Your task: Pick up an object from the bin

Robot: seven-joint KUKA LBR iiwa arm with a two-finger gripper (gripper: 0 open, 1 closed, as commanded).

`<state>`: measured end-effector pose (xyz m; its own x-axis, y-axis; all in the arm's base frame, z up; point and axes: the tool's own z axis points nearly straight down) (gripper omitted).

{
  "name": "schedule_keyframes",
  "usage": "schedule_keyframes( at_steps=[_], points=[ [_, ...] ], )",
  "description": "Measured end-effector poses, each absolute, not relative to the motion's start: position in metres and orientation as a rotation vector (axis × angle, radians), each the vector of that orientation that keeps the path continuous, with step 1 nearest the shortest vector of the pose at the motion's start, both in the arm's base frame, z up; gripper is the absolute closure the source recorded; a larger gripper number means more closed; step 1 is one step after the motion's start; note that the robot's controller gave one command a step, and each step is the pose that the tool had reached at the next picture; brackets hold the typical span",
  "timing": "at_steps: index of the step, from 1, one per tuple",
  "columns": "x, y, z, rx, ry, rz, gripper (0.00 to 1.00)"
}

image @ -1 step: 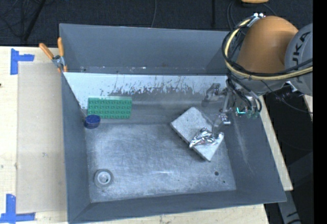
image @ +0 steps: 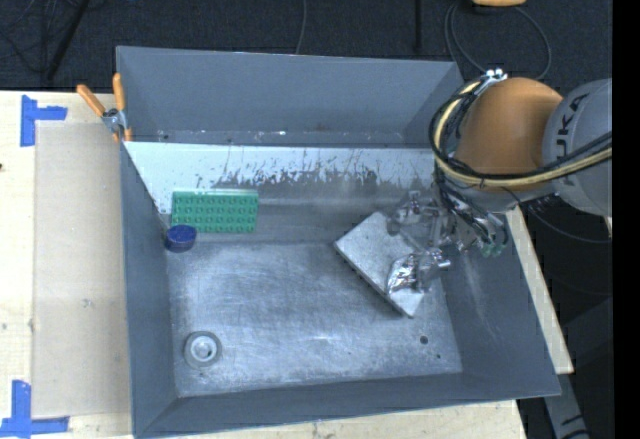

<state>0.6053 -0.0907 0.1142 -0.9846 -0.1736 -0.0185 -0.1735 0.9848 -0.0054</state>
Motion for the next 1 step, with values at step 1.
schedule_keyframes(
  at_steps=[1],
  points=[
    [0.6051,-0.0908,0.1103,-0.218,3.113,-0.008,0.00]
  ],
)
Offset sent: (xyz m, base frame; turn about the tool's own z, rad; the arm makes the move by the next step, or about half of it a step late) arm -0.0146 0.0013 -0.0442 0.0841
